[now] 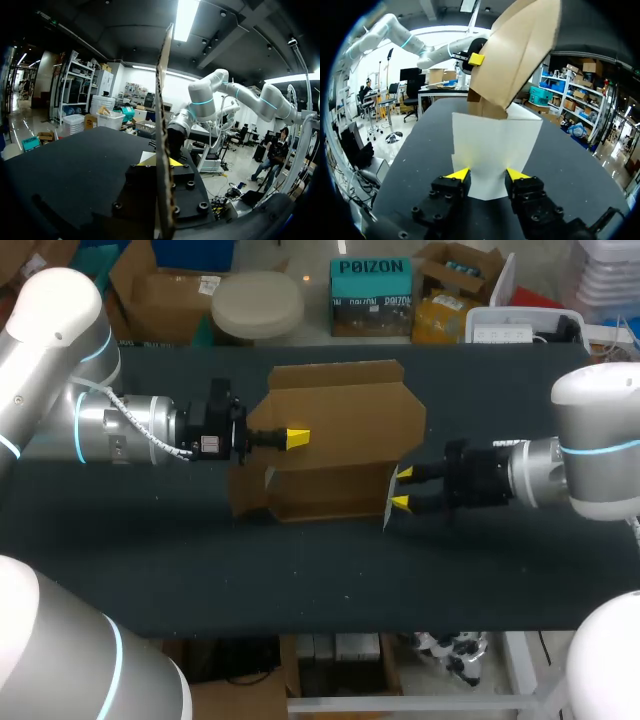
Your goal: Assemble the packaging by folding the flat box into shape, placing the metal phone stand inside, and closing the box properly
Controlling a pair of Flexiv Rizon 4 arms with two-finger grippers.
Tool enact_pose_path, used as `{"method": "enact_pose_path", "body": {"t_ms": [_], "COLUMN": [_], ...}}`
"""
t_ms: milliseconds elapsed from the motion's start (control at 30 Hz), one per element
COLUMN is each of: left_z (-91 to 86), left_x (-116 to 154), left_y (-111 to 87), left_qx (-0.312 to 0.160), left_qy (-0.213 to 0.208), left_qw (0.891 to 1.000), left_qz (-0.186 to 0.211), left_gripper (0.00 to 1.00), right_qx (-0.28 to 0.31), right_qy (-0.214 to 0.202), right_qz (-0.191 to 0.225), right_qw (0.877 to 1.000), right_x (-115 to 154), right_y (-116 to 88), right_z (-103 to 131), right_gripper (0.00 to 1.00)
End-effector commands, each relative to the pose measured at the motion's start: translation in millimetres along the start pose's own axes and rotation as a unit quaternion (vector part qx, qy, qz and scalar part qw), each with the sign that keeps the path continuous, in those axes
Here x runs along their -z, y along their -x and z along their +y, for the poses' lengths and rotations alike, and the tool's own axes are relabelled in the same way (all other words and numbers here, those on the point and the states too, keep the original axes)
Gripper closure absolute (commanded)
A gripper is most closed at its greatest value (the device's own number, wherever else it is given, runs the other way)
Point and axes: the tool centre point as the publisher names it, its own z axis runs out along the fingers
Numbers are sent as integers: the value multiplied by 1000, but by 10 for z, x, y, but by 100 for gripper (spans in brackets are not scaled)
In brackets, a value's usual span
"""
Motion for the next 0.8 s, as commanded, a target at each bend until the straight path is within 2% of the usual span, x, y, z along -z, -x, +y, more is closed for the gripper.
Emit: {"method": "enact_pose_path", "body": {"t_ms": [33, 800], "left_z": [21, 21], "left_x": [-17, -17], "left_y": [8, 8], "left_qx": [0, 0], "left_qy": [1, 1], "left_qw": [1000, 1000], "left_qz": [0, 0], "left_gripper": [100, 100], "right_qx": [-6, -77], "right_qy": [7, 18], "right_qz": [-13, -123], "right_qw": [1000, 989], "right_x": [-82, -185], "right_y": [-28, -60], "right_z": [4, 20], "right_gripper": [54, 51]}}
